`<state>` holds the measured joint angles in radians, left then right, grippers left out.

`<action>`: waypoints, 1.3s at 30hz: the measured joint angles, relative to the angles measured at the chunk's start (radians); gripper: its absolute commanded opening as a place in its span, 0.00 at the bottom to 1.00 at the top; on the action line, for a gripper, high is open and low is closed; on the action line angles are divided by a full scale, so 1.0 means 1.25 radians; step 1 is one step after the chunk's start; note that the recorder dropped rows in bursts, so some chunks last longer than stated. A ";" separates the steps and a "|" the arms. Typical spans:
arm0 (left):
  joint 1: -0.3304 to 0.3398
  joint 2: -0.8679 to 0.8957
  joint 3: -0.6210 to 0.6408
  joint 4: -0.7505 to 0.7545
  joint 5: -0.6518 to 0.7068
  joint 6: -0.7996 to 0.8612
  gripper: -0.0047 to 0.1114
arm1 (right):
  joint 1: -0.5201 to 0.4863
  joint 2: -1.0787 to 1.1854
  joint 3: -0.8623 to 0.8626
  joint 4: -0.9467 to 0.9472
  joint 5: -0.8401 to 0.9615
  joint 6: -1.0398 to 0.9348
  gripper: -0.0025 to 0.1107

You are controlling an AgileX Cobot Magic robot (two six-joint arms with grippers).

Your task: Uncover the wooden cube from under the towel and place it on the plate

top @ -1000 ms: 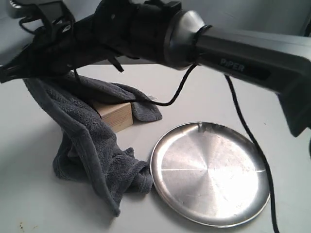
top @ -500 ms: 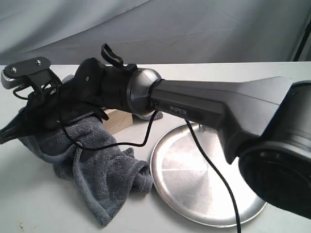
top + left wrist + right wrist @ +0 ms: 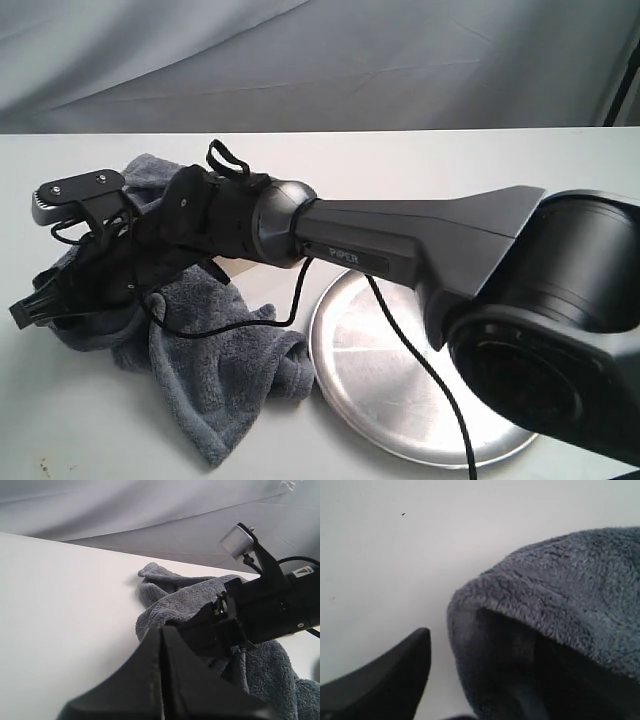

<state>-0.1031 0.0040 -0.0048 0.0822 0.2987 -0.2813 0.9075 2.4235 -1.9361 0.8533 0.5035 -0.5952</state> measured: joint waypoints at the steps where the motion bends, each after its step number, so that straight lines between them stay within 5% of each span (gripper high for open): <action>1: 0.000 0.000 0.000 0.000 0.000 0.000 0.04 | 0.000 -0.006 0.000 0.000 0.004 0.000 0.64; 10: 0.000 0.000 0.000 0.000 0.000 0.001 0.04 | -0.008 -0.119 0.000 -0.044 0.009 0.031 0.72; 15: 0.000 0.000 0.000 0.000 0.000 0.001 0.04 | -0.125 -0.153 0.000 -0.086 0.034 0.151 0.72; 21: 0.000 0.000 0.000 0.000 0.000 0.001 0.04 | -0.239 -0.153 0.000 -0.248 0.093 0.202 0.57; 28: 0.000 0.000 0.000 0.000 0.000 0.001 0.04 | -0.333 -0.147 0.000 -0.470 0.205 0.352 0.67; 39: 0.000 0.000 0.000 0.000 0.000 0.001 0.04 | -0.391 -0.047 0.000 -0.474 0.211 0.405 0.69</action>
<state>-0.1031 0.0040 -0.0048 0.0822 0.2987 -0.2798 0.4191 2.3646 -1.9361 0.2604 0.7667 -0.0884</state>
